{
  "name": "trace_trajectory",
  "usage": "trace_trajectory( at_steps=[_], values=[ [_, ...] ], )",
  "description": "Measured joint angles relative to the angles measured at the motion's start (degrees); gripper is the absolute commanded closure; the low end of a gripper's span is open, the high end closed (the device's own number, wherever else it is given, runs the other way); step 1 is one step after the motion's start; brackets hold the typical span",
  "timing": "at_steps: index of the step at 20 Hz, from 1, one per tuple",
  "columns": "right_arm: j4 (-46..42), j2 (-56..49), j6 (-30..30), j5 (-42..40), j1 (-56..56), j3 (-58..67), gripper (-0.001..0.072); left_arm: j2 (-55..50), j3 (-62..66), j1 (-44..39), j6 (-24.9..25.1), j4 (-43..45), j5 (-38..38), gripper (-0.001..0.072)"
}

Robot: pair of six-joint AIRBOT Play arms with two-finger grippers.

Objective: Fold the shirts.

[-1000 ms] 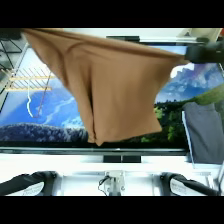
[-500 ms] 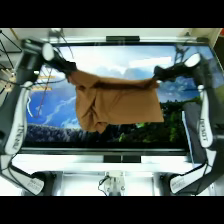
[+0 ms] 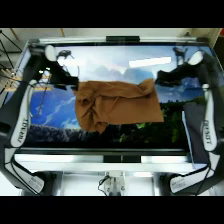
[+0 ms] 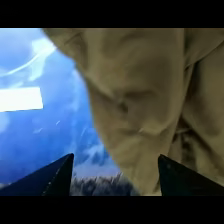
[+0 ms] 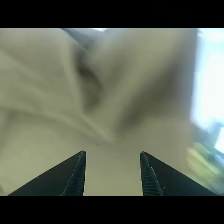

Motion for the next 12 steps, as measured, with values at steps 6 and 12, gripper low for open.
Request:
trace_trajectory(
  at_steps=[6,12],
  values=[
    [-5.7,12.7,0.2,9.0,-9.8,-12.2,0.0026,17.4,-27.0,4.2,0.9,-11.5,6.4,0.0104],
    [-0.2,18.5,-3.1,9.5,-13.3,-23.5,0.0032,31.6,-64.2,5.3,1.0,-22.2,29.5,0.0102]
  ],
)
